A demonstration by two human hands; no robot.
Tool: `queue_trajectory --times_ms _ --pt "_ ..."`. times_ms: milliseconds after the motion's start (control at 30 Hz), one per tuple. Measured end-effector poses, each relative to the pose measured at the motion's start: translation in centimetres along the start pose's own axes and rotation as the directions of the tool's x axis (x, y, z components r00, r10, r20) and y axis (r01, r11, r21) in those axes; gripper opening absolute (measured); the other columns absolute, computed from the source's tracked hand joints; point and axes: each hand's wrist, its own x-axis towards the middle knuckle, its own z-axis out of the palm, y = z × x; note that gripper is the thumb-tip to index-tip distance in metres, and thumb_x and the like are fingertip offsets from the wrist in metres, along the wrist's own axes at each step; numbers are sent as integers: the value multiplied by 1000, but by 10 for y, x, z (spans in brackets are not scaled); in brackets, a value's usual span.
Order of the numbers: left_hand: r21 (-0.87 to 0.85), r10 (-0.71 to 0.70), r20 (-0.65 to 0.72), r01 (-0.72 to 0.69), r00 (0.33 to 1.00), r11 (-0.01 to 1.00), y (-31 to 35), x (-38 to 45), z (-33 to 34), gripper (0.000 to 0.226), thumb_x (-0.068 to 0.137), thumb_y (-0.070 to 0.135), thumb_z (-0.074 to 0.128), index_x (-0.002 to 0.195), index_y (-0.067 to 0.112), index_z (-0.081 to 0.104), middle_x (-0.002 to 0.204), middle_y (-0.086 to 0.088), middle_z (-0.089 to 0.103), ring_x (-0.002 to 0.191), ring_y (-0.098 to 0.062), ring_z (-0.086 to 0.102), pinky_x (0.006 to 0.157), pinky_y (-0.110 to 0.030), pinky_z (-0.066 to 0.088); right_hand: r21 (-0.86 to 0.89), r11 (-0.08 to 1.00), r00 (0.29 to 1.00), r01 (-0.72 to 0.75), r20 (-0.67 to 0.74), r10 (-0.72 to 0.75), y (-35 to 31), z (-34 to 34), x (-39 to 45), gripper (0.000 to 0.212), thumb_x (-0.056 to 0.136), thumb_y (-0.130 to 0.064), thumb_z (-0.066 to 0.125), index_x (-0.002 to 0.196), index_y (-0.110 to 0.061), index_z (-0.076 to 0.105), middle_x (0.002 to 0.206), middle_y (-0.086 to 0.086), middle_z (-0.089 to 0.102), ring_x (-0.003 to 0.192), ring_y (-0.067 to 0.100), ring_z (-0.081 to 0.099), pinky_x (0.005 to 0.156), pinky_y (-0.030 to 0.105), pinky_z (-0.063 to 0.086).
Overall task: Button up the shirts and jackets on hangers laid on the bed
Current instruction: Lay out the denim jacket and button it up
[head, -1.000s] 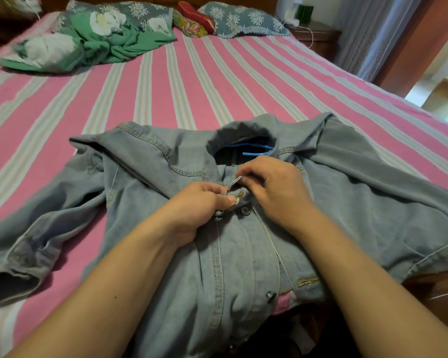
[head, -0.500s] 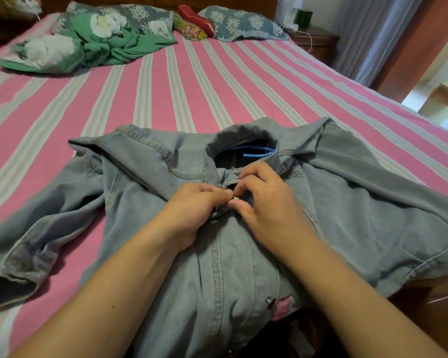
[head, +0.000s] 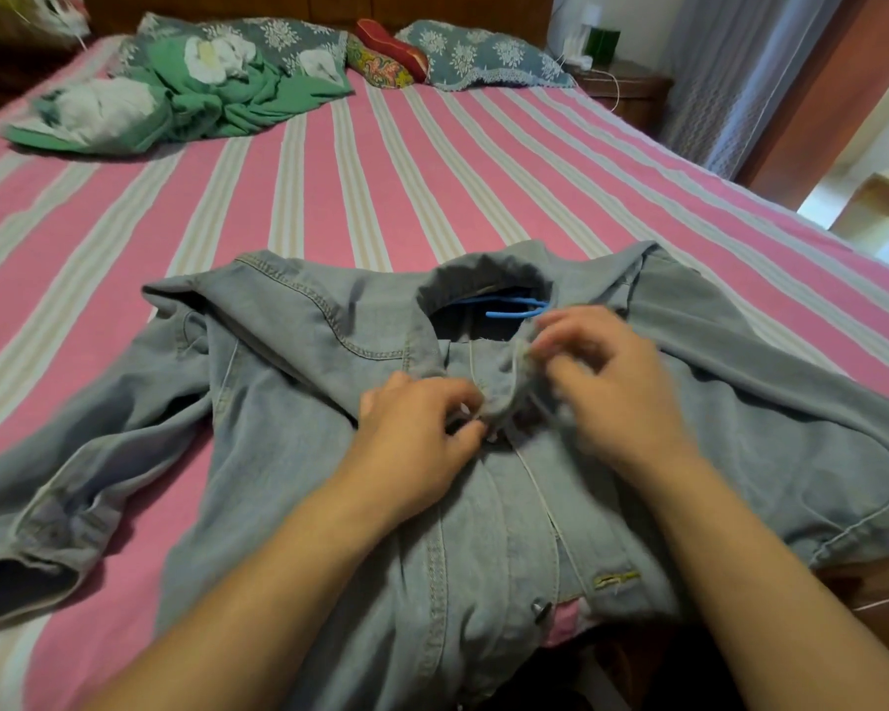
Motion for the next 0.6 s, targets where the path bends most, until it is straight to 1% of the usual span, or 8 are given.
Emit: queue_trajectory --times_ms 67,133,200,300,367,433,500,600 --pt "309 281 -98 -239 955 921 8 -7 -2 9 90 38 66 89 30 69 80 11 59 88 -21 47 77 -39 34 107 982 962 -158 -207 177 -2 -14 20 15 94 -11 63 98 -24 70 102 -2 69 89 3 63 83 26 56" --pt "436 431 -109 -346 896 831 17 -13 -4 12 89 35 68 81 27 67 76 7 54 85 -24 48 76 -41 36 -162 958 968 -238 -122 220 -3 -18 45 34 94 -35 65 126 -26 60 127 0 56 106 6 58 91 31 54" --pt "476 461 -107 -362 881 802 19 -15 -3 15 88 30 71 77 23 63 74 3 51 85 -27 49 78 -42 38 -540 841 985 35 163 64 -2 -11 68 60 87 -45 71 141 -30 48 149 4 31 134 24 39 110 45 42" --pt "476 488 -52 -408 871 779 18 -11 -6 18 88 23 71 74 18 60 71 -2 53 82 -30 53 83 -43 44 -682 489 783 544 622 -4 -8 0 85 70 75 -62 74 136 -34 54 163 5 8 147 34 11 120 52 26" --pt "438 491 35 -455 871 775 18 -5 -16 19 90 27 66 74 18 60 71 -2 55 76 -28 53 85 -41 45 -683 301 705 665 707 47 -7 -7 91 58 78 -64 70 123 -28 68 164 9 14 147 37 12 121 51 23" --pt "383 482 148 -500 863 777 20 -1 -34 18 91 37 57 84 23 64 78 2 58 81 -23 56 102 -39 42 -668 150 681 729 730 -61 -11 -15 97 37 89 -47 65 110 -18 76 156 12 36 143 37 27 115 51 32" --pt "312 501 302 -581 811 752 28 5 -56 24 92 40 48 101 28 66 91 7 61 96 -13 57 124 -40 18 -639 206 671 741 689 -274 -26 -24 107 32 97 -38 57 103 -12 75 136 11 58 128 34 46 103 48 44" --pt "277 433 494 -608 754 744 45 21 -99 35 94 33 45 124 31 64 110 11 61 113 -6 52 126 -37 0 -509 547 747 664 432 -505 -83 -39 125 26 100 -31 51 94 -12 66 94 10 67 88 31 60 74 43 51"
